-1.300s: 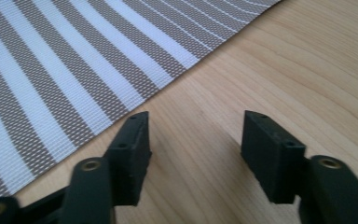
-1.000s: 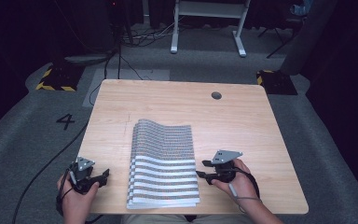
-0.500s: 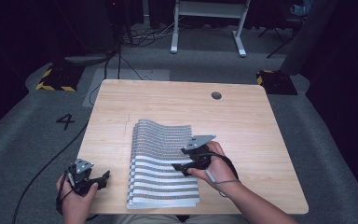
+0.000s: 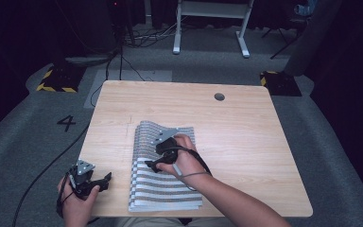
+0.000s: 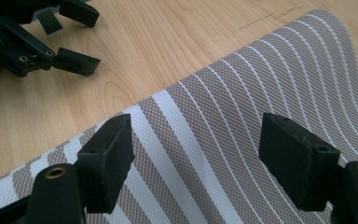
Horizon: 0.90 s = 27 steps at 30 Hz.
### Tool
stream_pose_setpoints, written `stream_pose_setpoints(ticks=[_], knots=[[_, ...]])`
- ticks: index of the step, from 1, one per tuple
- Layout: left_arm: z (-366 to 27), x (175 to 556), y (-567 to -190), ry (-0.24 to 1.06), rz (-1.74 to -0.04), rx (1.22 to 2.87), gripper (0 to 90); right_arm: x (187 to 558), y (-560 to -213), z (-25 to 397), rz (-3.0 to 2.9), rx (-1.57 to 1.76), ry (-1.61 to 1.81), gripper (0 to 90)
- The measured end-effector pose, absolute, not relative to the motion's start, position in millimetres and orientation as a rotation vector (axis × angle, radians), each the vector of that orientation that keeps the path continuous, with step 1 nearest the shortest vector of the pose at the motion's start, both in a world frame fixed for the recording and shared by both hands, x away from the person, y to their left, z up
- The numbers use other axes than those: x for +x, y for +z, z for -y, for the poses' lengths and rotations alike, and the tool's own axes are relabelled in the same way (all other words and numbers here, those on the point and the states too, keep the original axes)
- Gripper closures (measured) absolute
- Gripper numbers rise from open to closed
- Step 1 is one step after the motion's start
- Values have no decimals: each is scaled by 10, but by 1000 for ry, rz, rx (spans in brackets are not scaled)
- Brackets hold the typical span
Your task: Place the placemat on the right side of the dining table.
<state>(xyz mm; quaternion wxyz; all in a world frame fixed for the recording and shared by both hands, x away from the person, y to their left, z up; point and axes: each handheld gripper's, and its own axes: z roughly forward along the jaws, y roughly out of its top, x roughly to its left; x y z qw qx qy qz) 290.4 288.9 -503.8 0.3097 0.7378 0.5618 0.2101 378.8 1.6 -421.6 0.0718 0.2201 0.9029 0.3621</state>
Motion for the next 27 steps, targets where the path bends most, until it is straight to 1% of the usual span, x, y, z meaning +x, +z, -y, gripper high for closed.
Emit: stream_pose_setpoints(ticks=[3, 6, 8, 11, 16, 17, 21, 27], knots=[[-2892, 2925, -5039, 541, -1476, 1953, 165, 3773, -4267, -238, -2740, 632, 1027, 279], [-2895, 2946, -5037, 540, -1471, 1960, 157, 3763, -4276, -328, -2730, 624, 1034, 284], [-2897, 2963, -5035, 537, -1467, 1966, 151, 3762, -4300, -431, -2719, 633, 1021, 310], [-2895, 2998, -5033, 542, -1470, 1972, 150, 3764, -4333, -513, -2719, 646, 1006, 316], [-2881, 3024, -5037, 543, -1475, 1962, 148, 3773, -4442, -600, -2706, 667, 913, 267], [-2879, 3024, -5037, 543, -1478, 1959, 148, 3779, -4488, -606, -2707, 684, 918, 244], [-2880, 3025, -5036, 541, -1478, 1962, 147, 3780, -4588, -606, -2726, 730, 910, 211], [-2878, 3025, -5036, 541, -1479, 1960, 148, 3827, -4678, -571, -2756, 779, 953, 211]])
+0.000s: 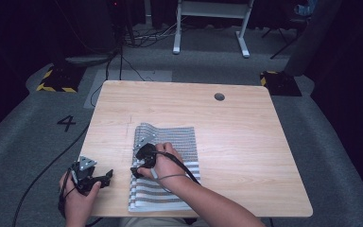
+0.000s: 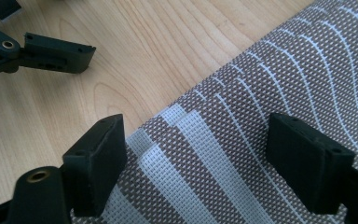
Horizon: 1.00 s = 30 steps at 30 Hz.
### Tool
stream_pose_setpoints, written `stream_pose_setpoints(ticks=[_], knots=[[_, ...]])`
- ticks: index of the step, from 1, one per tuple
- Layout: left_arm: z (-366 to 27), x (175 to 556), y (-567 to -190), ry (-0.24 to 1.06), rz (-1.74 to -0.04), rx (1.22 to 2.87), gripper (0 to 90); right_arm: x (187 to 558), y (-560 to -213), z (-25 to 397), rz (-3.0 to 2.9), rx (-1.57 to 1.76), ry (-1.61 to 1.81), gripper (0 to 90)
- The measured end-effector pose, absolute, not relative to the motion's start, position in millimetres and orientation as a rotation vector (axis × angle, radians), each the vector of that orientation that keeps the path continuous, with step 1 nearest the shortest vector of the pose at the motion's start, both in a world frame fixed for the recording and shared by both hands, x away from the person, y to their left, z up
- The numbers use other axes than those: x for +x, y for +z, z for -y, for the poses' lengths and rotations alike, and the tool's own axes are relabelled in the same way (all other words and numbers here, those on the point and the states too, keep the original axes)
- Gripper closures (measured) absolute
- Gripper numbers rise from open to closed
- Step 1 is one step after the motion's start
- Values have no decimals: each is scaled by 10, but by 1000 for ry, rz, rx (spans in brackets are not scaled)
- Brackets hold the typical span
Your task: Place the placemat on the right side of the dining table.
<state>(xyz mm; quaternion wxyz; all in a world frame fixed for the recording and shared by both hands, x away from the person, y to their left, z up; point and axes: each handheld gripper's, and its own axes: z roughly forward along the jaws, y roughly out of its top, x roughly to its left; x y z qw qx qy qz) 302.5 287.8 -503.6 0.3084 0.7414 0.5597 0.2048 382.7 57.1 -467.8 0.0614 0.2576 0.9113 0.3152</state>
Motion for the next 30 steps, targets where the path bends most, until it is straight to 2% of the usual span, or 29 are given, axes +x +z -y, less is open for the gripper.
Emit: stream_pose_setpoints(ticks=[3, 4, 6, 7, 8, 9, 12, 13, 17, 20, 30], knots=[[-2878, 3025, -5036, 541, -1479, 1960, 148, 3851, -4693, -549, -2782, 785, 951, 242], [-2879, 3025, -5036, 541, -1479, 1962, 147, 3865, -4696, -534, -2827, 791, 945, 372], [-2878, 3026, -5036, 541, -1480, 1960, 147, 3869, -4690, -531, -2837, 779, 936, 399], [-2878, 3026, -5036, 541, -1479, 1960, 147, 3869, -4679, -532, -2871, 772, 950, 558], [-2878, 3026, -5036, 541, -1479, 1960, 148, 3869, -4679, -532, -2871, 772, 950, 558], [-2878, 3025, -5036, 541, -1479, 1960, 147, 3873, -4670, -536, -2888, 737, 907, 648], [-2879, 3025, -5036, 541, -1479, 1960, 147, 3883, -4687, -535, -2921, 780, 917, 720], [-2879, 3025, -5036, 541, -1479, 1960, 148, 3883, -4687, -535, -2921, 780, 917, 720], [-2879, 3025, -5036, 541, -1479, 1961, 148, 3905, -4671, -534, -2961, 786, 873, 844], [-2878, 3026, -5036, 541, -1479, 1960, 148, 3904, -4662, -525, -2957, 759, 876, 877], [-2882, 3049, -5036, 532, -1466, 1969, 146, 3872, -4401, -340, -2940, 644, 886, 890]])
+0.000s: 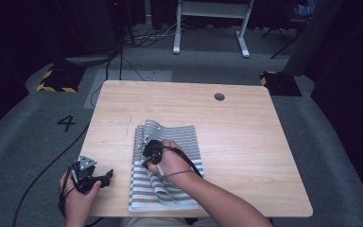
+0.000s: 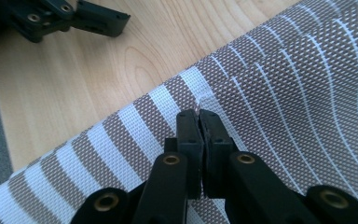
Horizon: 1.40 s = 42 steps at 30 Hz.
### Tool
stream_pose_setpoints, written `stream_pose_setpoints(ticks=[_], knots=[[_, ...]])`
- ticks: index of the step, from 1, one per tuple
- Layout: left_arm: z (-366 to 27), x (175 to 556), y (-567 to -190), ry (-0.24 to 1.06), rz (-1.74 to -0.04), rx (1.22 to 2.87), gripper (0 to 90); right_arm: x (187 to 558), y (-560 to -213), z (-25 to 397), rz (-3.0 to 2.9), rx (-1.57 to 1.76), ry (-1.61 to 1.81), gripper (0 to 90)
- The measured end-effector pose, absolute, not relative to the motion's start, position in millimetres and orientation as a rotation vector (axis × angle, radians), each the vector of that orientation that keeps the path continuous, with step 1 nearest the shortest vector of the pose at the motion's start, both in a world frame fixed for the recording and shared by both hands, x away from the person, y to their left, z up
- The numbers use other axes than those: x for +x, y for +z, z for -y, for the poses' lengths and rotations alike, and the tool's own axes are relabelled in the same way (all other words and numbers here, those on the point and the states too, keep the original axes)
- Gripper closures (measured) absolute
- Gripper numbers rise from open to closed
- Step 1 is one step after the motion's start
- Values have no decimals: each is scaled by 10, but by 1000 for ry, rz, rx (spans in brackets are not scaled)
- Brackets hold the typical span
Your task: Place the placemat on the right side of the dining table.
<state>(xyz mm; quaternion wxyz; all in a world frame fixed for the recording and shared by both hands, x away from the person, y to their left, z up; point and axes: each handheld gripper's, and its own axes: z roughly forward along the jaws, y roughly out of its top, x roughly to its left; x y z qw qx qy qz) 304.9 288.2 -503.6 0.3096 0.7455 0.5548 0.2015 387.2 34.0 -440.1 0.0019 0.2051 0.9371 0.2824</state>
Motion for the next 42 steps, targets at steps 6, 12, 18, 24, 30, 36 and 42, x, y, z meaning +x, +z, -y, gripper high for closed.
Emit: stream_pose_setpoints(ticks=[6, 12, 18, 24, 30, 36, 42], knots=[[-2883, 3086, -5038, 534, -1456, 1975, 138, 3859, -4110, -84, -2889, 622, 990, 892], [-2861, 3113, -5045, 509, -1434, 2009, 56, 3853, -3731, 296, -2806, 636, 1036, 893], [-2850, 3153, -5049, 497, -1429, 2026, 11, 3857, -3464, 633, -2741, 688, 1048, 895], [-2842, 3197, -5049, 500, -1438, 2025, 0, 3889, -3093, 1101, -2622, 714, 1057, 896], [-2822, 3222, -5050, 503, -1446, 2019, 0, 3997, -2863, 1533, -2513, 809, 1060, 897], [-2822, 3222, -5048, 501, -1447, 2020, 0, 4129, -2752, 1843, -2439, 850, 1006, 898], [-2823, 3222, -5048, 501, -1446, 2021, 0, 4304, -2655, 2176, -2345, 908, 946, 898]])
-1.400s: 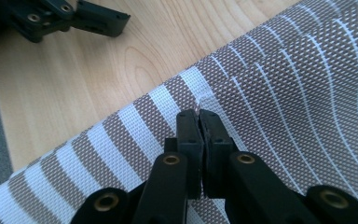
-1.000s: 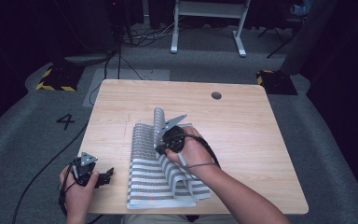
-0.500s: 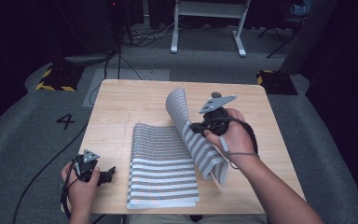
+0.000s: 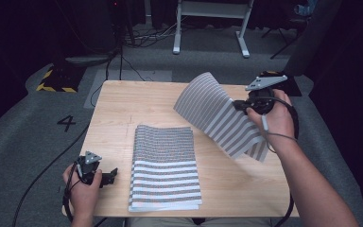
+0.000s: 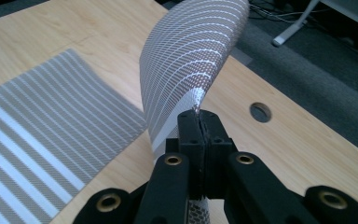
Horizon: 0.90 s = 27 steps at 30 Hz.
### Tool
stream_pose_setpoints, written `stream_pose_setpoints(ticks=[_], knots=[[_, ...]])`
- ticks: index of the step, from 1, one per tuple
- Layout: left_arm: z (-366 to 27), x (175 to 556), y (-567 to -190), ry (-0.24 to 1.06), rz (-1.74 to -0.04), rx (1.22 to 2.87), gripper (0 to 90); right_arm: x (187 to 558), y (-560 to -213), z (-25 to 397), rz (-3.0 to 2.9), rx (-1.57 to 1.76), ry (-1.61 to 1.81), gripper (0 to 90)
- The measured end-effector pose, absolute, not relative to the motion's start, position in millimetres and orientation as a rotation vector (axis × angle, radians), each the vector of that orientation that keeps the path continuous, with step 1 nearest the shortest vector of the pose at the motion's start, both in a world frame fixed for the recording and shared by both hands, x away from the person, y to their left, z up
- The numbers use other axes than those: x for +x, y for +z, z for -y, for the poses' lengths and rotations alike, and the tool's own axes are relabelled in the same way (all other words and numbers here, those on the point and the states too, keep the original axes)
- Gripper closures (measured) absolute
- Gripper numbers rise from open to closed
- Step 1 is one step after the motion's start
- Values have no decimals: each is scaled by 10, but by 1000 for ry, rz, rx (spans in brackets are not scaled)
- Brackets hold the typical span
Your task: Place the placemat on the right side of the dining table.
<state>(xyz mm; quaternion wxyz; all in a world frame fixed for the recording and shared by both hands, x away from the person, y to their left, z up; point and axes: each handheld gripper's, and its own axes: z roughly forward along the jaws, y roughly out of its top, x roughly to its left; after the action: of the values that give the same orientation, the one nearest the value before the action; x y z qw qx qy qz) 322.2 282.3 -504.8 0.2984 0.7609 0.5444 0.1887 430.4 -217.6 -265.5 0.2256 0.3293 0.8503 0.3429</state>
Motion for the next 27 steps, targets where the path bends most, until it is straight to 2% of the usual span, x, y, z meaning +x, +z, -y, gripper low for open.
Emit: stream_pose_setpoints(ticks=[15, 19, 22, 27], knots=[[-2823, 3222, -5048, 501, -1447, 2021, 0, 4532, -2604, 2723, -2124, 950, 766, 899], [-2822, 3222, -5050, 503, -1446, 2019, 0, 4552, -2754, 2724, -2144, 916, 688, 898], [-2822, 3222, -5050, 504, -1446, 2019, 0, 4532, -3040, 2633, -2248, 920, 669, 897], [-2822, 3222, -5050, 505, -1445, 2020, 0, 4457, -3310, 2517, -2354, 908, 719, 896]])
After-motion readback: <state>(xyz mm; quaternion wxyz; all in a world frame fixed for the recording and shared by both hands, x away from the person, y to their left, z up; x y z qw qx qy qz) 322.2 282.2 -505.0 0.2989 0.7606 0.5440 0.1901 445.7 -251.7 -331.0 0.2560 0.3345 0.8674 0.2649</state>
